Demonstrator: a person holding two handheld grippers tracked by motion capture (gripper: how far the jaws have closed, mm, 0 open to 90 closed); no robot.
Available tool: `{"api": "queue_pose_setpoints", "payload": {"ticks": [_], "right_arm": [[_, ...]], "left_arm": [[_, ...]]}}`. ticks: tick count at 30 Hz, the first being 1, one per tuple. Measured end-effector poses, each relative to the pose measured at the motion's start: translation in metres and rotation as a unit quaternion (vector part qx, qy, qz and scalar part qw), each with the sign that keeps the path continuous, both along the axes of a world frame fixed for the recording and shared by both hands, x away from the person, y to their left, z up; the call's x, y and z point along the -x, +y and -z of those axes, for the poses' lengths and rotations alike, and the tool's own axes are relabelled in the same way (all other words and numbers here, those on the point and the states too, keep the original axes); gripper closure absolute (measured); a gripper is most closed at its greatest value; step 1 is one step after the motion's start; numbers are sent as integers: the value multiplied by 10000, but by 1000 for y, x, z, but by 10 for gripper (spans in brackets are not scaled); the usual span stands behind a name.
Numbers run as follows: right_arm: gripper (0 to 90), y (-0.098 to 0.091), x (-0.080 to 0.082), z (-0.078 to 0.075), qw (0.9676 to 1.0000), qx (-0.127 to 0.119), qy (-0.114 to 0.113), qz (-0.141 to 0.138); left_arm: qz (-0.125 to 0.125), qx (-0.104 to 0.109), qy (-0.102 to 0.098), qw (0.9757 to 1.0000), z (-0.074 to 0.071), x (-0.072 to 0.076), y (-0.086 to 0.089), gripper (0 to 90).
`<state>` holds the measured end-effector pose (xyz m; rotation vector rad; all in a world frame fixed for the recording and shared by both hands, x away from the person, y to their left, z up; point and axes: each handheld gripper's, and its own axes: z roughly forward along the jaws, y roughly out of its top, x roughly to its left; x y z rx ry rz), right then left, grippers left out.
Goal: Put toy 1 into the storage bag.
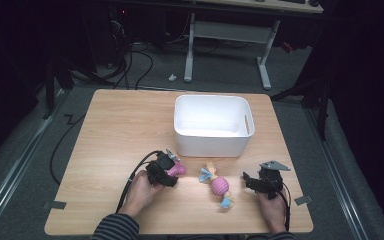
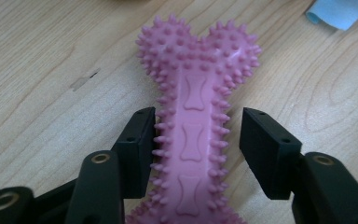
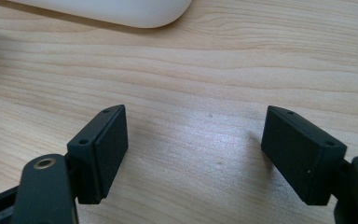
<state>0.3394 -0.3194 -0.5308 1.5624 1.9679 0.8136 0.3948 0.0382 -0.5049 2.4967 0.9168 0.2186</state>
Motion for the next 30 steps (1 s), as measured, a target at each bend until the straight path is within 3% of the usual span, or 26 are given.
{"api": "queue_pose_setpoints", "payload": {"ticks": [6, 16, 23, 30], "right_arm": [[231, 0, 0, 0, 10000, 11, -12, -16], [231, 0, 0, 0, 10000, 11, -12, -16], [231, 0, 0, 0, 10000, 9, -10, -10], [231, 0, 0, 0, 10000, 11, -12, -13]], "left_arm": [[0, -65, -110, 9999, -1, 1, 1, 556], [132, -34, -243, 9996, 0, 4, 1, 589], [131, 22, -226, 9997, 0, 4, 2, 592], [145, 235, -149, 9995, -4, 5, 4, 592]]}}
